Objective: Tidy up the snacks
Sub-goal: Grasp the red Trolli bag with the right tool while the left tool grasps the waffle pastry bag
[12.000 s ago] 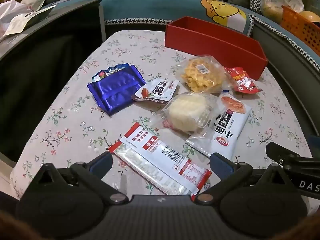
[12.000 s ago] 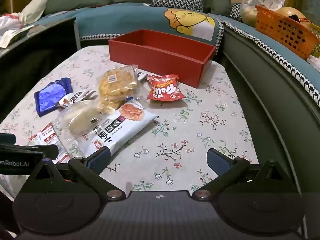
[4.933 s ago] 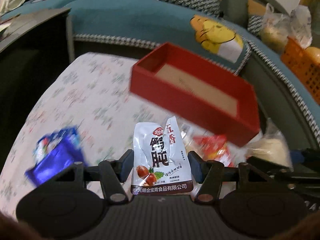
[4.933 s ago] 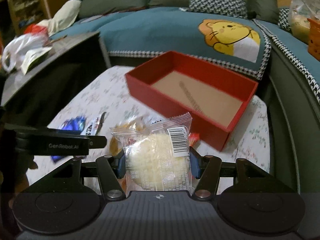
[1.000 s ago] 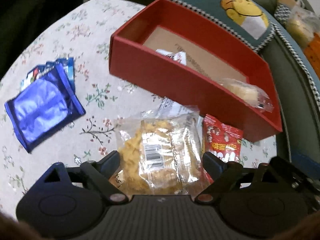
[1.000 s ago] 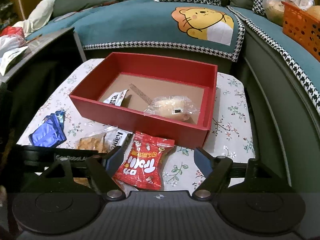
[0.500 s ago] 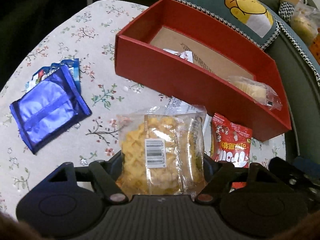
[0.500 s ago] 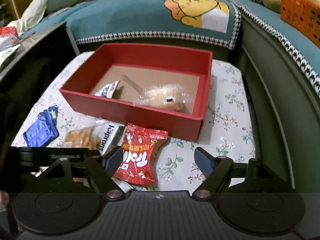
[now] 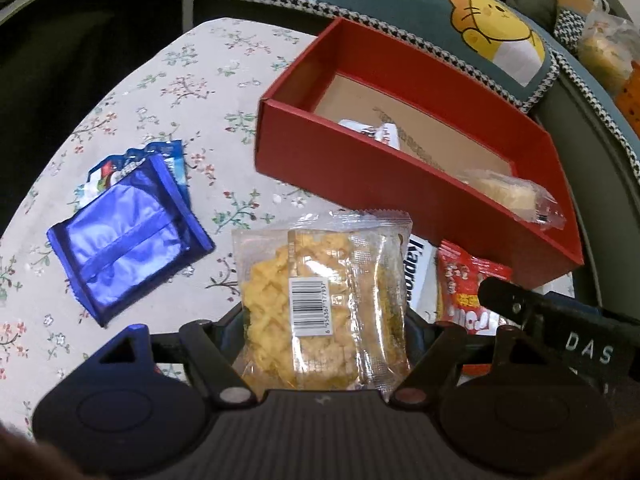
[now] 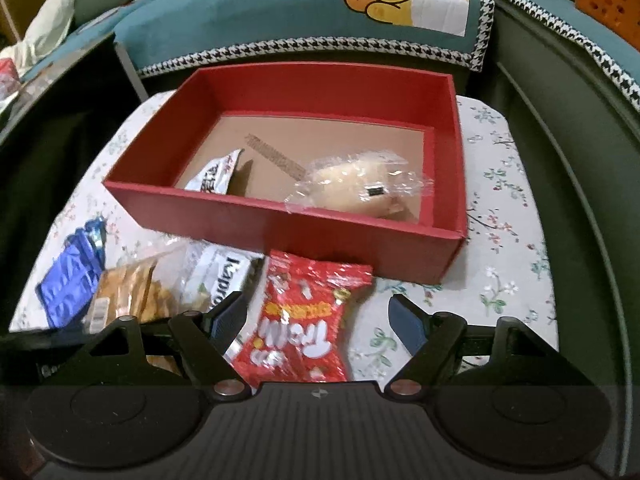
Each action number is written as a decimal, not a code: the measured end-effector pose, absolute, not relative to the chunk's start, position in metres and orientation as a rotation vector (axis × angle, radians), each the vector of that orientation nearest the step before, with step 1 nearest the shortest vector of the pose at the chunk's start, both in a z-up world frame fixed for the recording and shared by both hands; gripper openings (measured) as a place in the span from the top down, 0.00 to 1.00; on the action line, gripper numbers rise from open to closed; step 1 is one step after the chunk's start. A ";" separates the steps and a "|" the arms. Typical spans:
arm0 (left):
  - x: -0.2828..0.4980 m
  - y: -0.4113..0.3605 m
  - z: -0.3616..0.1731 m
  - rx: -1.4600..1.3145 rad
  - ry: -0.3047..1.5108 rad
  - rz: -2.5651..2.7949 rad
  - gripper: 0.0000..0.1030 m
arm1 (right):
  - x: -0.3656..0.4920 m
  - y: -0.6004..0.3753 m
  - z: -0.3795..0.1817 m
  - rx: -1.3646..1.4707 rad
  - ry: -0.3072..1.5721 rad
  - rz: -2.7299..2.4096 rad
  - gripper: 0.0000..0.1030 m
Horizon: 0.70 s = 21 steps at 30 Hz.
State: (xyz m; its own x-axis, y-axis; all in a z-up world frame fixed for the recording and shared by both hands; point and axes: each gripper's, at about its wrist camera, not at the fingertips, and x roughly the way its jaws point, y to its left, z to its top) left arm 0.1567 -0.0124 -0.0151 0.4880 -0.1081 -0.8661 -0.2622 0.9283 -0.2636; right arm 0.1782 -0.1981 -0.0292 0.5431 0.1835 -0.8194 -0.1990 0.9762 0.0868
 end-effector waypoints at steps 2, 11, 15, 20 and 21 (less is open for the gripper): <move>0.157 -0.010 -0.016 -0.393 1.065 0.105 0.00 | 0.181 -0.195 -0.030 -0.006 0.973 0.229 0.19; 0.156 -0.004 -0.021 -0.385 1.082 0.121 0.00 | 0.192 -0.182 -0.053 -0.037 1.028 0.211 0.21; 0.156 -0.002 -0.023 -0.386 1.087 0.121 0.00 | 0.195 -0.178 -0.063 -0.063 1.060 0.213 0.33; 0.157 -0.002 -0.023 -0.386 1.087 0.118 0.00 | 0.191 -0.177 -0.063 -0.093 1.063 0.234 0.40; 0.157 -0.003 -0.022 -0.383 1.087 0.115 0.00 | 0.190 -0.178 -0.062 -0.097 1.062 0.237 0.41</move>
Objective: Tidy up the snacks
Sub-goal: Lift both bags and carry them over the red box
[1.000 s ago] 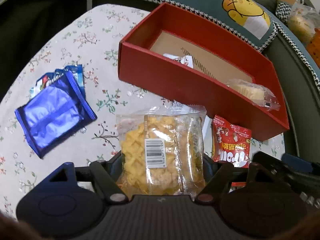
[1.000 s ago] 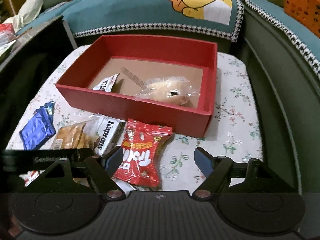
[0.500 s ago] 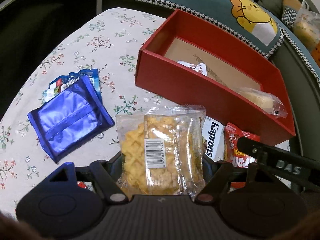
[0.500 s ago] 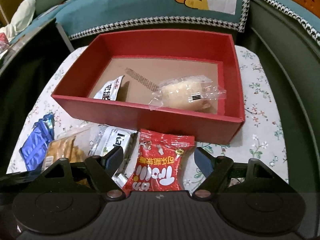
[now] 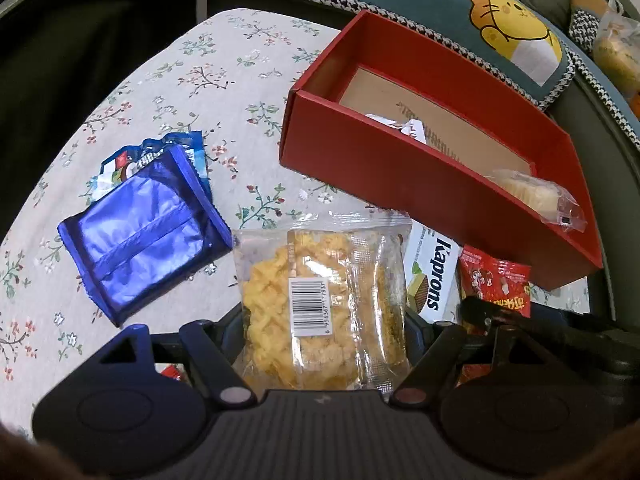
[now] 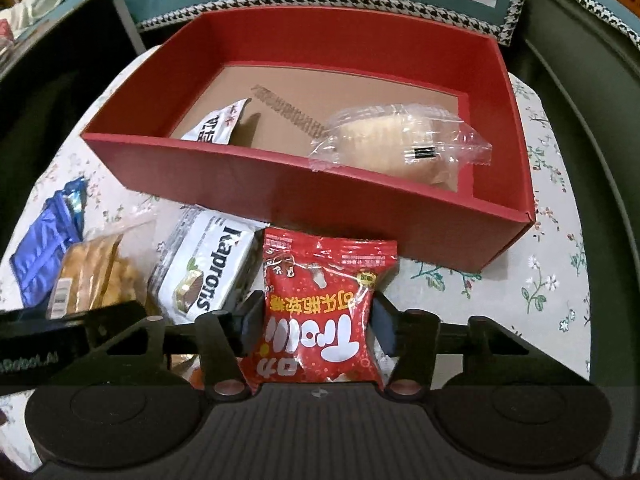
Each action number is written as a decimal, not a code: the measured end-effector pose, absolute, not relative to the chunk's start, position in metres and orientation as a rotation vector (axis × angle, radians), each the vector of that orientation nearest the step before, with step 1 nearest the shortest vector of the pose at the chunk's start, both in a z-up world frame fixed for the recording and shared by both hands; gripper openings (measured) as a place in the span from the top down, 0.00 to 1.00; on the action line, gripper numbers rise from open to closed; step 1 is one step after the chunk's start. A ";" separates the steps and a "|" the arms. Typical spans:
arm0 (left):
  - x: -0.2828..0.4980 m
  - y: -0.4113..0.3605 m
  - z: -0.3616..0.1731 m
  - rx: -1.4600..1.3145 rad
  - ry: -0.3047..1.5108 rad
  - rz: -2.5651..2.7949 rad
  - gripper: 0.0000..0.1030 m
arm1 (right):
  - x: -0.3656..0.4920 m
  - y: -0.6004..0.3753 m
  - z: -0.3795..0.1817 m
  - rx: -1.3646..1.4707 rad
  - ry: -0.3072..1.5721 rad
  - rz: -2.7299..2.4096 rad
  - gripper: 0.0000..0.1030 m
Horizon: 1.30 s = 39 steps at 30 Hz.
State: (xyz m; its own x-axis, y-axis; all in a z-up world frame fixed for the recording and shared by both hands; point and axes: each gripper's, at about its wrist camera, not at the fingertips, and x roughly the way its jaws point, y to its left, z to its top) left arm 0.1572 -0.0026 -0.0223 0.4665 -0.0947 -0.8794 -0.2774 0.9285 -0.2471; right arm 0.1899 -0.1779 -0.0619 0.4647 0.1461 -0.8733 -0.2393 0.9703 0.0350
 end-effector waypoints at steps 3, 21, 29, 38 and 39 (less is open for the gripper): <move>0.157 -0.005 -0.020 -0.370 1.084 0.108 0.00 | 0.186 -0.179 -0.059 -0.108 1.058 0.249 0.42; 0.147 -0.019 -0.004 -0.324 1.046 0.051 0.00 | 0.144 -0.184 -0.029 -0.154 0.943 0.274 0.42; 0.147 -0.019 -0.004 -0.314 1.044 0.048 0.00 | 0.138 -0.185 -0.027 -0.157 0.928 0.264 0.42; 0.148 -0.023 -0.003 -0.292 1.033 0.054 0.00 | 0.138 -0.185 -0.021 -0.161 0.902 0.269 0.42; 0.148 -0.023 -0.002 -0.287 1.031 0.054 0.00 | 0.138 -0.185 -0.021 -0.163 0.899 0.270 0.42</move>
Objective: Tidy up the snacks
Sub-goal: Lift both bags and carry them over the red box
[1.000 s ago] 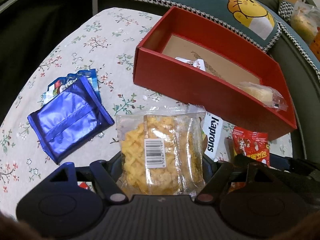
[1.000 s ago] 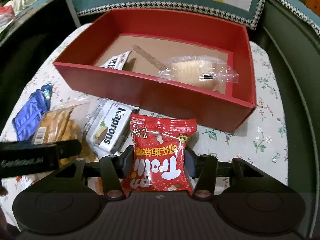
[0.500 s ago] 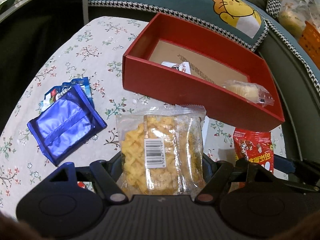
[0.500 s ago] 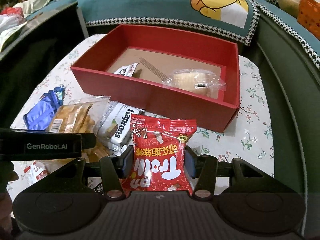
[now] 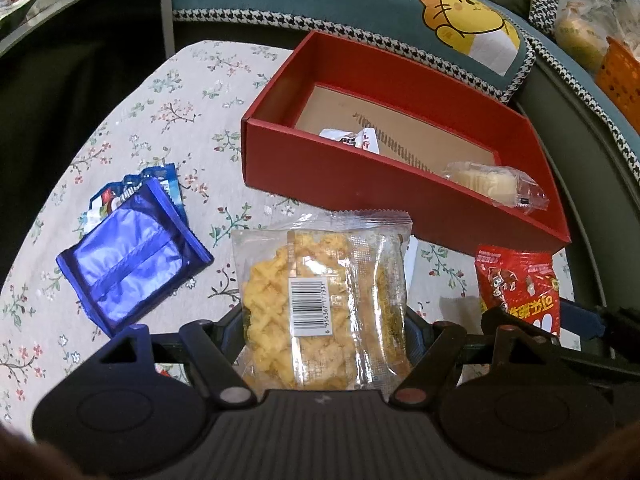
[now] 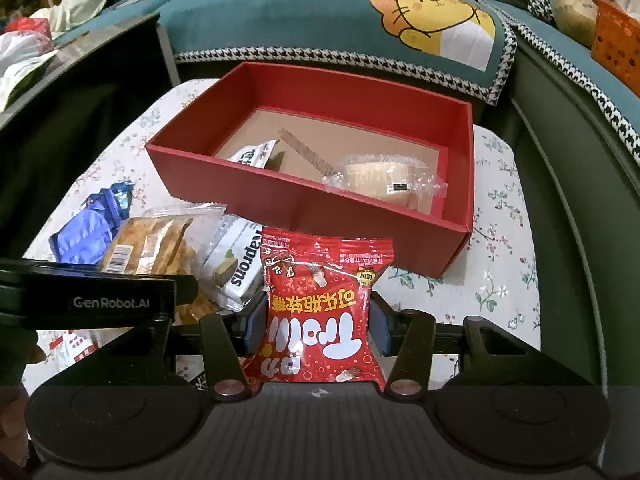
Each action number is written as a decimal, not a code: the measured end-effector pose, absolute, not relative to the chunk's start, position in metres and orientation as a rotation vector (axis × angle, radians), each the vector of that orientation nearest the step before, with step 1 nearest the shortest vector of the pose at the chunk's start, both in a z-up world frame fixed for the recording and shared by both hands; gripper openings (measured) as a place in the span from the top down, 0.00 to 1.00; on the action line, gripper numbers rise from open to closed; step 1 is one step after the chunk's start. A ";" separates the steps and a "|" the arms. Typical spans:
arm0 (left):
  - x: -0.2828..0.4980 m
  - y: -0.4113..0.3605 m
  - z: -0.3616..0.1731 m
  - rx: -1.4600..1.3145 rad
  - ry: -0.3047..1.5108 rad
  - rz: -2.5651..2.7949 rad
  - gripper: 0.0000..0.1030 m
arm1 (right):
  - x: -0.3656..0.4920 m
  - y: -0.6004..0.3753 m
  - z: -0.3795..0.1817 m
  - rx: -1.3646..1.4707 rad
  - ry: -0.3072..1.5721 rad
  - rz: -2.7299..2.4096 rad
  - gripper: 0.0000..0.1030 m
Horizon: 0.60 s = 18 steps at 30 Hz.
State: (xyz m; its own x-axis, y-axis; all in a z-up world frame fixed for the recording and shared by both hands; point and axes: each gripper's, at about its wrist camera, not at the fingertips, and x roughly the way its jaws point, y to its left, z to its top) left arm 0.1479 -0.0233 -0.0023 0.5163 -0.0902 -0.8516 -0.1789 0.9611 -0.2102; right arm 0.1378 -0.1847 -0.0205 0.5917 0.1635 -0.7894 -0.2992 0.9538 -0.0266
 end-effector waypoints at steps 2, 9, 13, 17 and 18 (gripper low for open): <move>0.148 -0.024 -0.001 -0.280 1.027 0.053 0.00 | 0.138 -0.185 -0.019 -0.162 0.893 0.271 0.42; 0.150 -0.028 0.002 -0.264 1.013 0.049 0.00 | 0.137 -0.186 -0.014 -0.175 0.866 0.263 0.42; 0.150 -0.030 0.003 -0.258 1.006 0.046 0.00 | 0.137 -0.186 -0.011 -0.176 0.854 0.261 0.42; 0.152 -0.030 0.006 -0.252 0.991 0.050 0.00 | 0.138 -0.186 -0.008 -0.177 0.843 0.262 0.42; 0.152 -0.030 0.007 -0.250 0.987 0.051 0.00 | 0.138 -0.186 -0.008 -0.176 0.841 0.262 0.42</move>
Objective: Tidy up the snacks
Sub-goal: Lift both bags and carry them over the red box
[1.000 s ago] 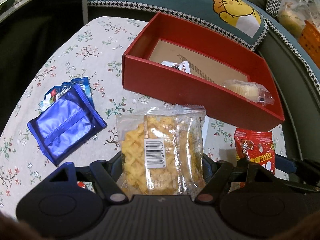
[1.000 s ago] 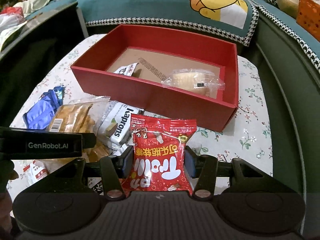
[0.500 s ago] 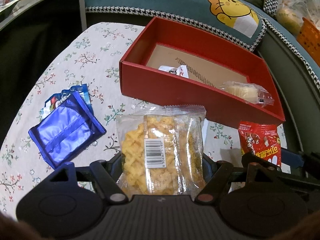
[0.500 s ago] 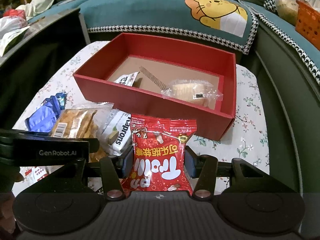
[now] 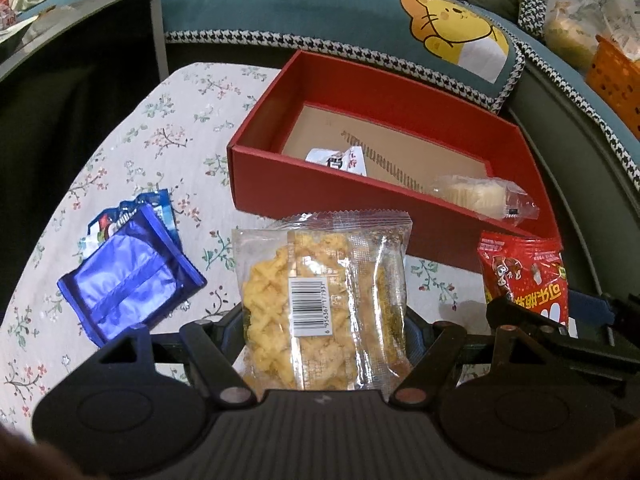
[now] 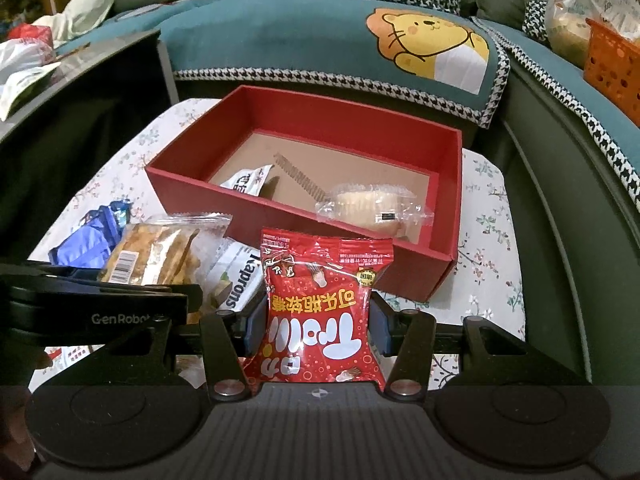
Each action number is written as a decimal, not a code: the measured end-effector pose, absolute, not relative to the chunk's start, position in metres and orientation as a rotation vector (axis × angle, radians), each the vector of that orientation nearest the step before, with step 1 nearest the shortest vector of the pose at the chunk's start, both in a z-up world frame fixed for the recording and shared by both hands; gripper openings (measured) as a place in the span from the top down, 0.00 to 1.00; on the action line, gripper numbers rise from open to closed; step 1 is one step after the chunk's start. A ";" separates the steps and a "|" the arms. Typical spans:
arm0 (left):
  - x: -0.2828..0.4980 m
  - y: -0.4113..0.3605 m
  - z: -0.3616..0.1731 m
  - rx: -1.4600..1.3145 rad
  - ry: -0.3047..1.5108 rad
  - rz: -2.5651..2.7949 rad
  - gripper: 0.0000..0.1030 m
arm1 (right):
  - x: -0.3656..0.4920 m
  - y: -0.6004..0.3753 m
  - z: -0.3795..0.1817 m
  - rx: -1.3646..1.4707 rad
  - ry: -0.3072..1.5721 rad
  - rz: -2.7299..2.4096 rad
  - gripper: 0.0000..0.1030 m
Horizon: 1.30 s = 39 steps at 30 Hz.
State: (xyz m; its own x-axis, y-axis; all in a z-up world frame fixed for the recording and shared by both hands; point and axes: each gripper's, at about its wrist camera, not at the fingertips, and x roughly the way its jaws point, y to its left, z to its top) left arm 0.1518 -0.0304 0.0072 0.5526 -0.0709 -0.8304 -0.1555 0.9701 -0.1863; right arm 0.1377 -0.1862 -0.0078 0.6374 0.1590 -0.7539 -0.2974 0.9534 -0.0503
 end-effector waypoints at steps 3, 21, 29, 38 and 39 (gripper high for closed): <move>0.152 -0.030 0.009 -0.246 0.979 0.049 0.00 | 0.138 -0.187 -0.006 -0.176 0.832 0.261 0.42; 0.163 -0.037 0.031 -0.250 0.906 0.051 0.00 | 0.144 -0.195 0.013 -0.144 0.771 0.252 0.42; 0.186 -0.040 0.050 -0.262 0.855 0.048 0.00 | 0.163 -0.204 0.030 -0.096 0.724 0.233 0.43; 0.222 -0.043 0.053 -0.264 0.835 0.057 0.00 | 0.194 -0.211 0.035 -0.052 0.707 0.213 0.42; 0.226 -0.043 0.053 -0.264 0.834 0.060 0.00 | 0.199 -0.212 0.035 -0.048 0.709 0.212 0.42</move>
